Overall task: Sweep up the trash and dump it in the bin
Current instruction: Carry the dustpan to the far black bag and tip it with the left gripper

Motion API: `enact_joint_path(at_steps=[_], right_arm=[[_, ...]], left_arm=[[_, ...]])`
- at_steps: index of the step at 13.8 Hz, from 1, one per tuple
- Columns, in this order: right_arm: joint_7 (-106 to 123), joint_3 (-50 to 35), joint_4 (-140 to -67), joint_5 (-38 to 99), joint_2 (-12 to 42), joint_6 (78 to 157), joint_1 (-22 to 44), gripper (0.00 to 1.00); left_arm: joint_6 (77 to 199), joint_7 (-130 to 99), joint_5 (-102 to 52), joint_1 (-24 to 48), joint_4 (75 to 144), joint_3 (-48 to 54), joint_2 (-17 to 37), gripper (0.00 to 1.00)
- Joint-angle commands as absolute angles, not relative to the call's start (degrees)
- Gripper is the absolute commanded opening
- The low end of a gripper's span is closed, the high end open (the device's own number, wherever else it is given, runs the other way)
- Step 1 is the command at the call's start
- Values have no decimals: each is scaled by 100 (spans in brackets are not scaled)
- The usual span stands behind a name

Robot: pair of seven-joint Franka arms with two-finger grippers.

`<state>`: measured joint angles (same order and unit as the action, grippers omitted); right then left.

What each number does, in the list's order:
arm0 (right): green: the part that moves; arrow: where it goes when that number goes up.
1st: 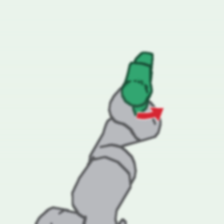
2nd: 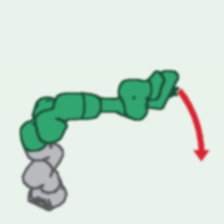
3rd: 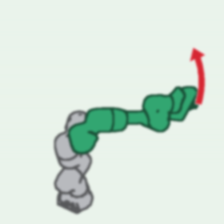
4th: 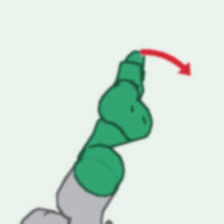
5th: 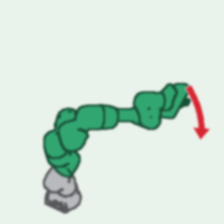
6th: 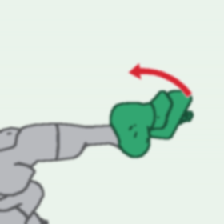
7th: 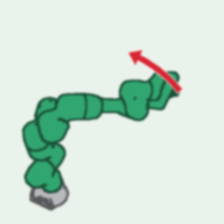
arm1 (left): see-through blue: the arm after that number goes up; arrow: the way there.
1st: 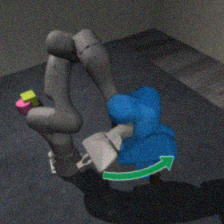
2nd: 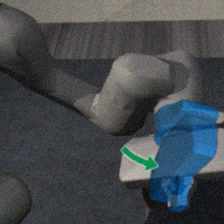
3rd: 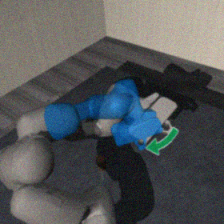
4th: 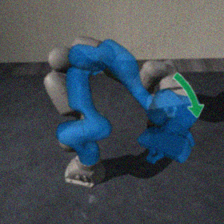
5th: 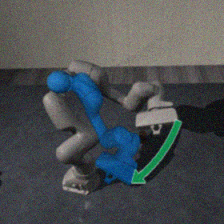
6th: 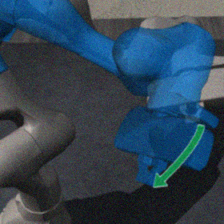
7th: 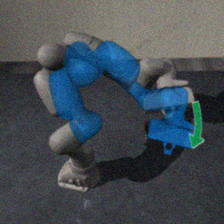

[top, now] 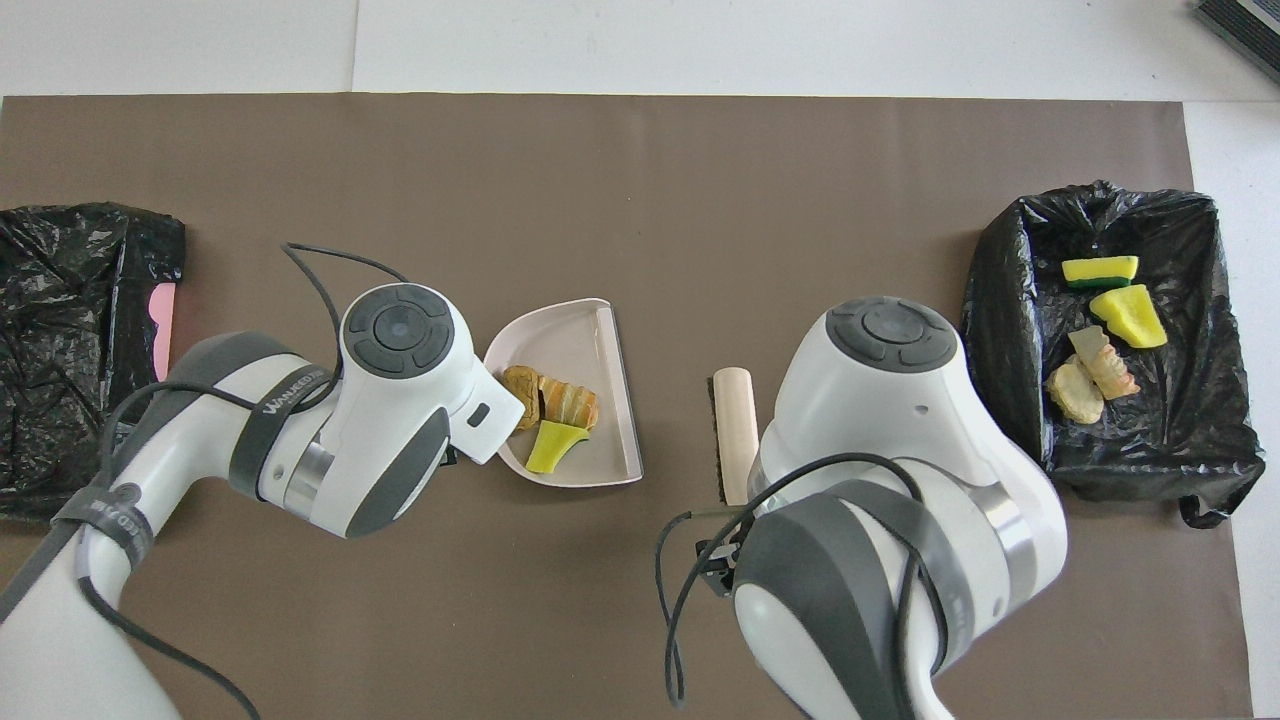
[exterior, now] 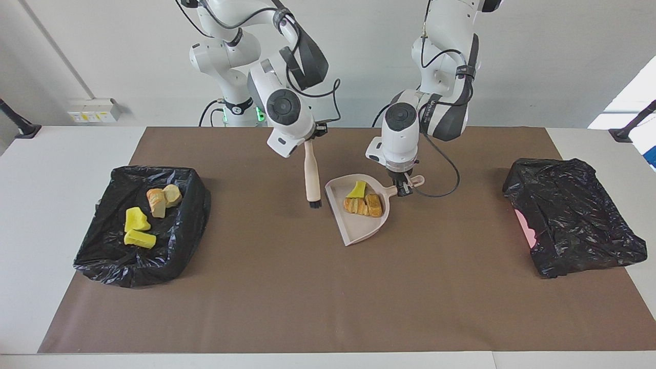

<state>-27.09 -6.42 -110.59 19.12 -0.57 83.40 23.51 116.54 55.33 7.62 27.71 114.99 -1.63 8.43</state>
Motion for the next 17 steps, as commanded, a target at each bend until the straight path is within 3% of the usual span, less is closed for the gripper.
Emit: enact_joint_path(at_steps=[1, 3, 7, 10, 13, 17], right_arm=[[-3488, -694, -11854, 2099, -587, 8936, 2672, 0], [-3280, -703, -12434, 2547, -921, 9376, 2759, 0], [-3550, -703, -12990, 2558, -958, 9975, 3322, 0], [-3542, -703, -13025, 2575, -949, 10028, 3340, 0], [-3656, -703, -13297, 2716, -818, 10588, 3611, 0], [-3956, -703, -13473, 2742, -439, 11127, 4025, 0]], left_arm=[[11488, 6160, 791, 2217, 11672, -123, 178, 0], [11435, 6598, 791, 1594, 11663, -114, -148, 0], [11452, 7732, 791, 180, 11506, -123, -422, 0], [11452, 8322, 791, -858, 11242, -141, -413, 0], [11505, 8376, 817, -1869, 10908, -149, -290, 0], [11549, 8315, 1184, -2452, 10495, -202, -53, 0]])
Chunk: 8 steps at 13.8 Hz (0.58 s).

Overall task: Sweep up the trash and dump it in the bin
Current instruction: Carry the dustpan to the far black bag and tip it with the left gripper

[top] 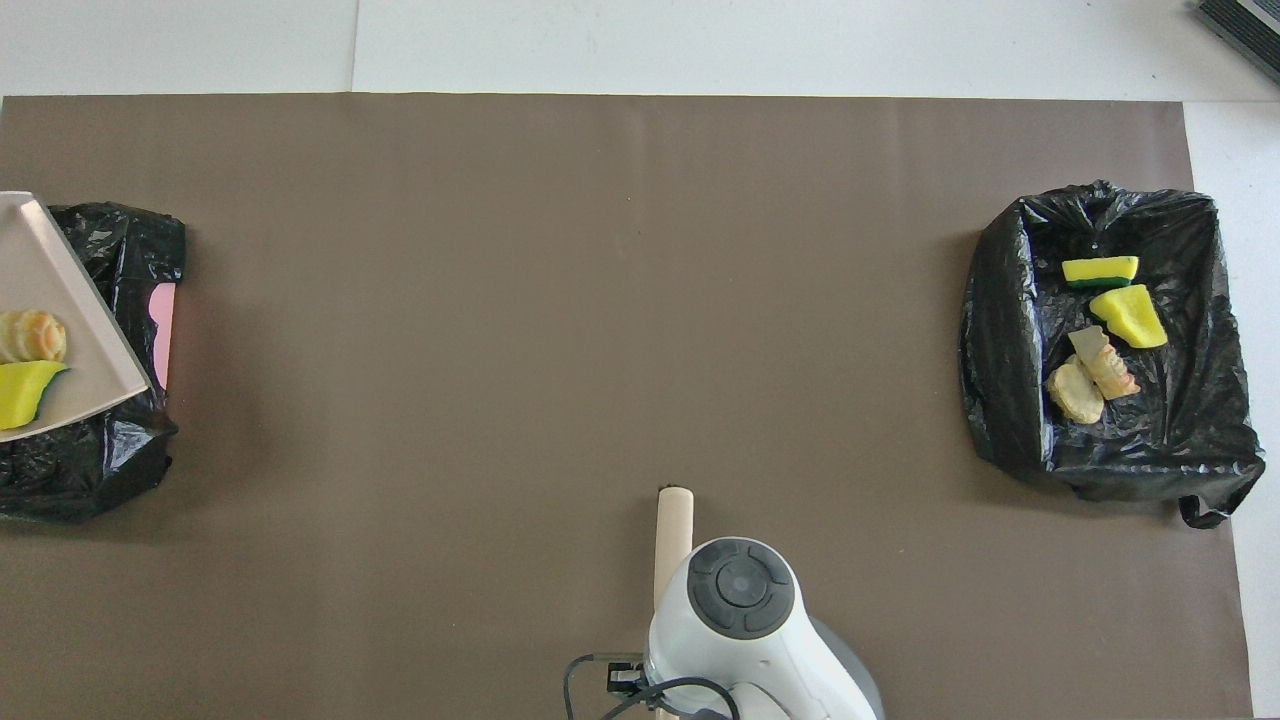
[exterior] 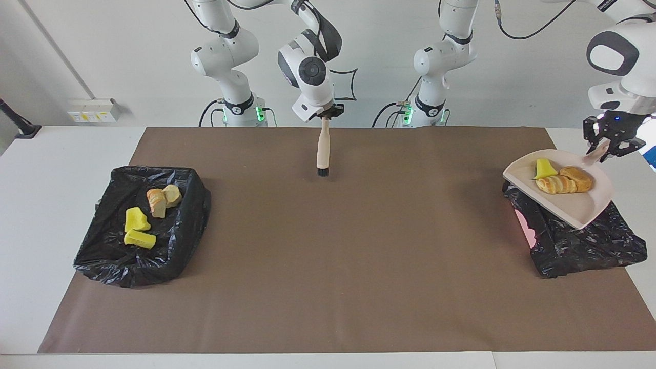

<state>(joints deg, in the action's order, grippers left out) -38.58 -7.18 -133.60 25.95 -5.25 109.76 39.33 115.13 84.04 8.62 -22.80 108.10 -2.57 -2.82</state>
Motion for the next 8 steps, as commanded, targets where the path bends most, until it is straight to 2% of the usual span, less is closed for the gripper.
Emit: enact_joint_path(at_steps=[1, 3, 5, 8], right_arm=[[-3912, -703, -13569, 2742, -492, 11101, 4025, 0], [-3876, -703, -13649, 2733, -527, 11171, 4043, 0], [-3666, -703, -13737, 2733, -527, 11319, 4052, 0], [-3648, -703, -13772, 2733, -475, 11584, 4122, 0]], left_arm=[[11566, 8262, 1665, -2461, 10477, -202, -44, 0], [11994, 8174, 2693, -2443, 10433, -202, -9, 0], [12234, 8121, 3460, -2373, 10110, -202, 306, 0], [12217, 8121, 3804, -2364, 9782, -202, 702, 0]])
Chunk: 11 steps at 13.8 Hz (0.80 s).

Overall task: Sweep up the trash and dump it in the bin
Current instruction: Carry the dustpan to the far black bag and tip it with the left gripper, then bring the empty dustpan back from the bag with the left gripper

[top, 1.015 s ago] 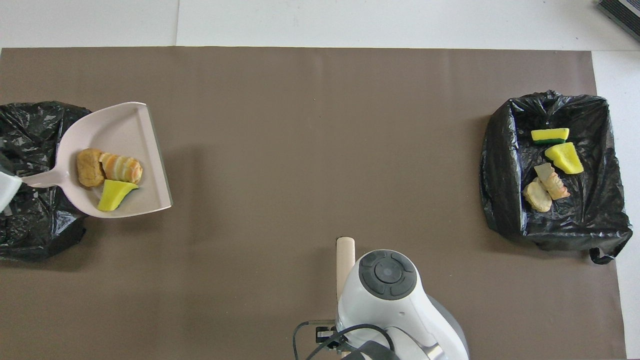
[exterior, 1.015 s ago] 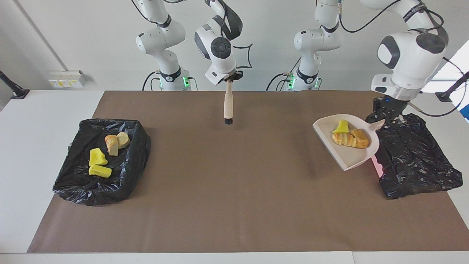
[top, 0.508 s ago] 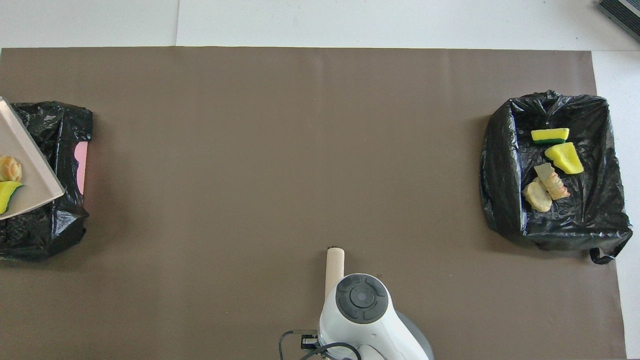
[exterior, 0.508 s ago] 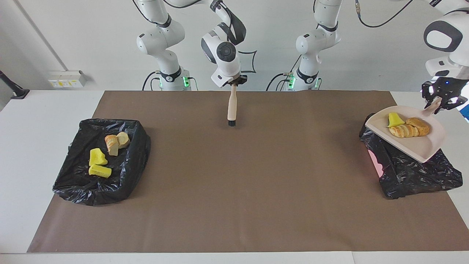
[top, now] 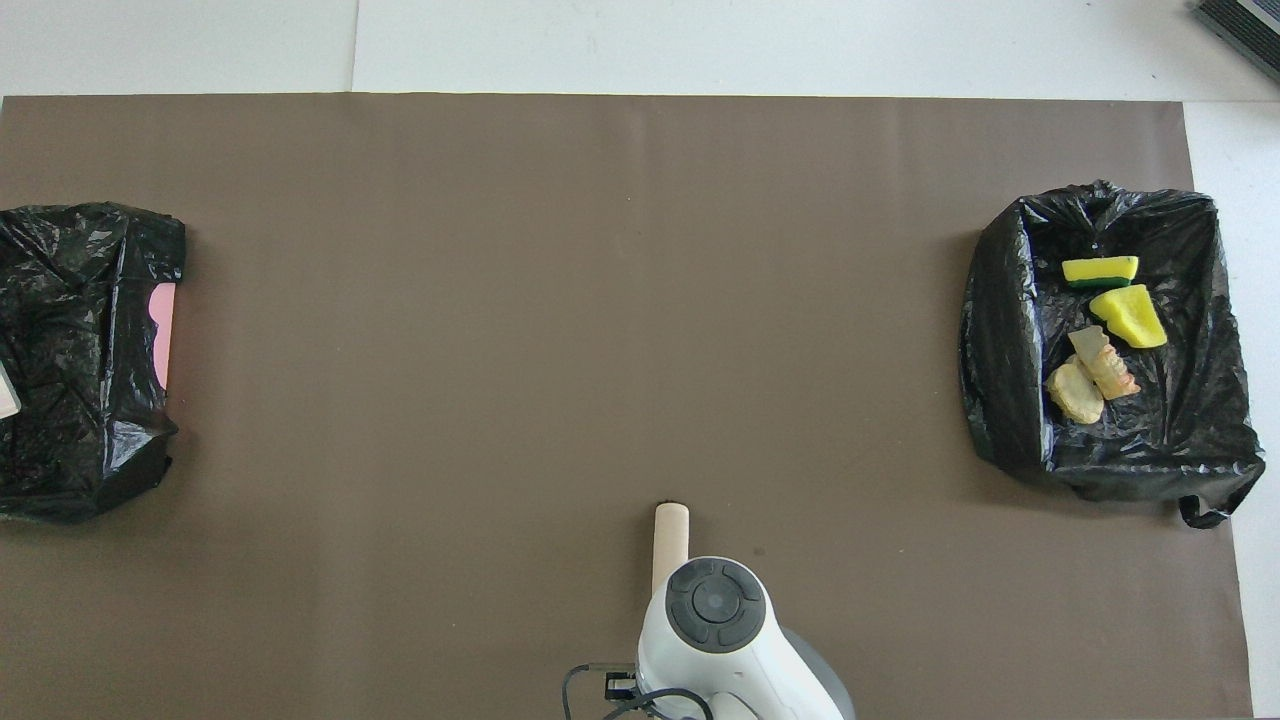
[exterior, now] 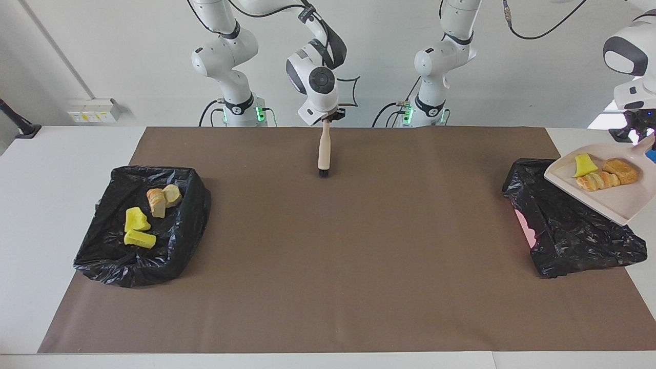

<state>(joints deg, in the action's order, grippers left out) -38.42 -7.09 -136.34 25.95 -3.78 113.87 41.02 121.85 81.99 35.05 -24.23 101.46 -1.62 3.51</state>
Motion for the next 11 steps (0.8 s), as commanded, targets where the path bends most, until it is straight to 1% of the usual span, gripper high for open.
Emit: enact_joint_path(at_steps=[1, 3, 5, 8, 11], right_arm=[[-3613, -694, -13772, 2716, -457, 11601, 4122, 0], [-3420, -694, -13772, 2654, -396, 11715, 4035, 0], [-3314, -694, -13772, 2654, -369, 11917, 4008, 0], [-2848, -686, -13781, 2646, -369, 11962, 3973, 0], [-2944, -686, -13825, 2646, -369, 11953, 3885, 0]], left_arm=[[12269, 8112, 4058, -2373, 9791, -202, 703, 0], [12200, 8095, 4612, -2321, 9826, -193, 694, 0], [12094, 8095, 4867, -2320, 9887, -202, 633, 0], [11708, 8095, 5131, -2303, 9941, -193, 528, 0], [11295, 8069, 5309, -2022, 9941, -176, 440, 0]])
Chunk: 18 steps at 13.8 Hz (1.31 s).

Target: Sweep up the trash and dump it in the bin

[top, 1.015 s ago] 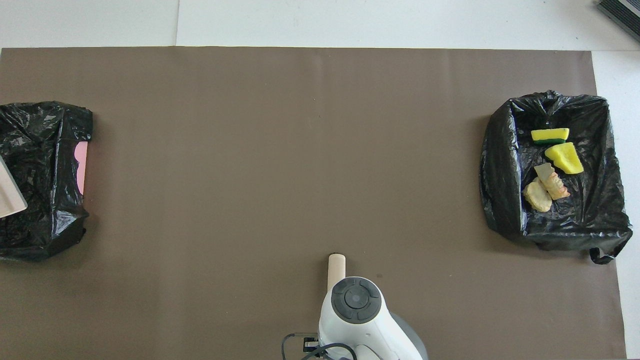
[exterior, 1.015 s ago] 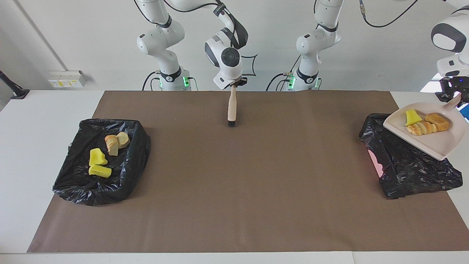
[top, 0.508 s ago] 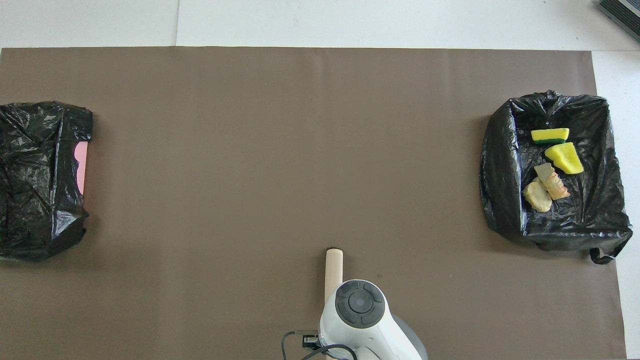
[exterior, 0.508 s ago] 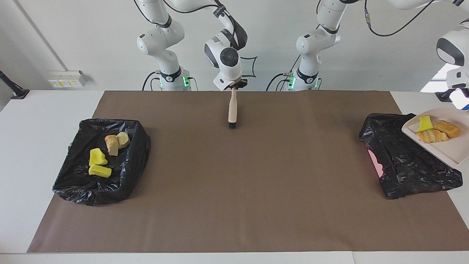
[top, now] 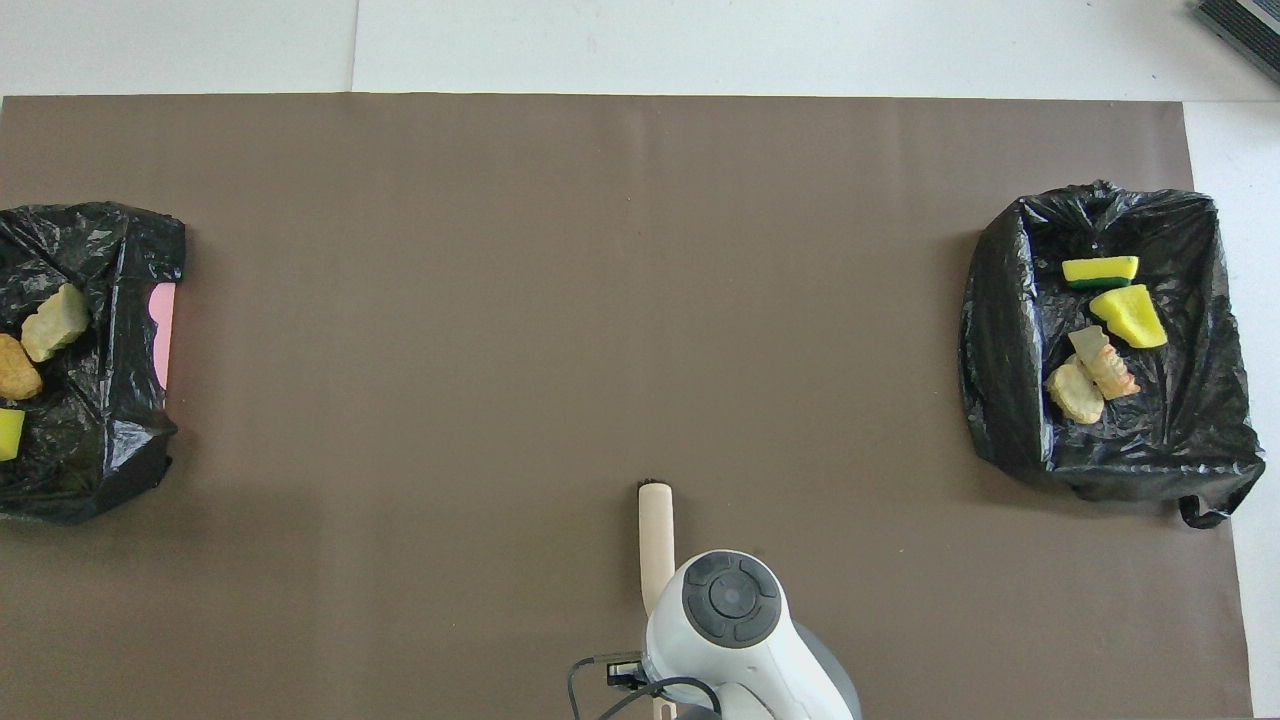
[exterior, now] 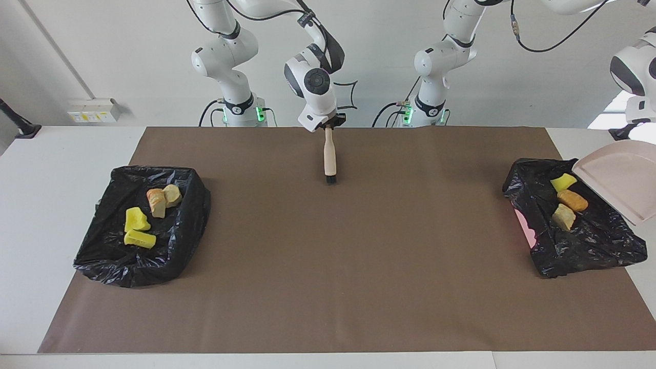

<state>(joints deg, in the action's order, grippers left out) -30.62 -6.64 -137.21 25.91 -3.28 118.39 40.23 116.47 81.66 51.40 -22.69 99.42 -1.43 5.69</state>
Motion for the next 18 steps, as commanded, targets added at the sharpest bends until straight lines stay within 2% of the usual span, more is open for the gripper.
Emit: enact_joint_path(at_steps=[1, 5, 6, 7, 8, 13, 18], right_arm=[[-3066, -686, -13834, 2646, -369, 11953, 3885, 0], [-3050, -686, -13904, 2646, -299, 12014, 3876, 0], [-3050, -686, -13896, 2646, -281, 12023, 3876, 4], [-3024, -686, -13861, 2646, -246, 12015, 3859, 43], [-3015, -677, -13817, 2585, -246, 11954, 3824, 99], [-2962, -659, -13448, 2225, -263, 11901, 3385, 100], [-2953, -650, -12842, 1391, -308, 11812, 2708, 100]], left_arm=[[11294, 8060, 5282, -2021, 9914, -150, 422, 0], [11049, 8051, 4688, -1803, 9975, -105, 132, 0], [10909, 8042, 4258, -1758, 9976, -105, 45, 0], [10716, 8033, 3889, -1645, 9976, -105, 27, 0], [10453, 7946, 3502, -1530, 9993, -105, -17, 0], [10231, 6465, 2182, -845, 10696, -105, -413, 0], [9941, 3592, 1233, 516, 10872, -105, -334, 0]])
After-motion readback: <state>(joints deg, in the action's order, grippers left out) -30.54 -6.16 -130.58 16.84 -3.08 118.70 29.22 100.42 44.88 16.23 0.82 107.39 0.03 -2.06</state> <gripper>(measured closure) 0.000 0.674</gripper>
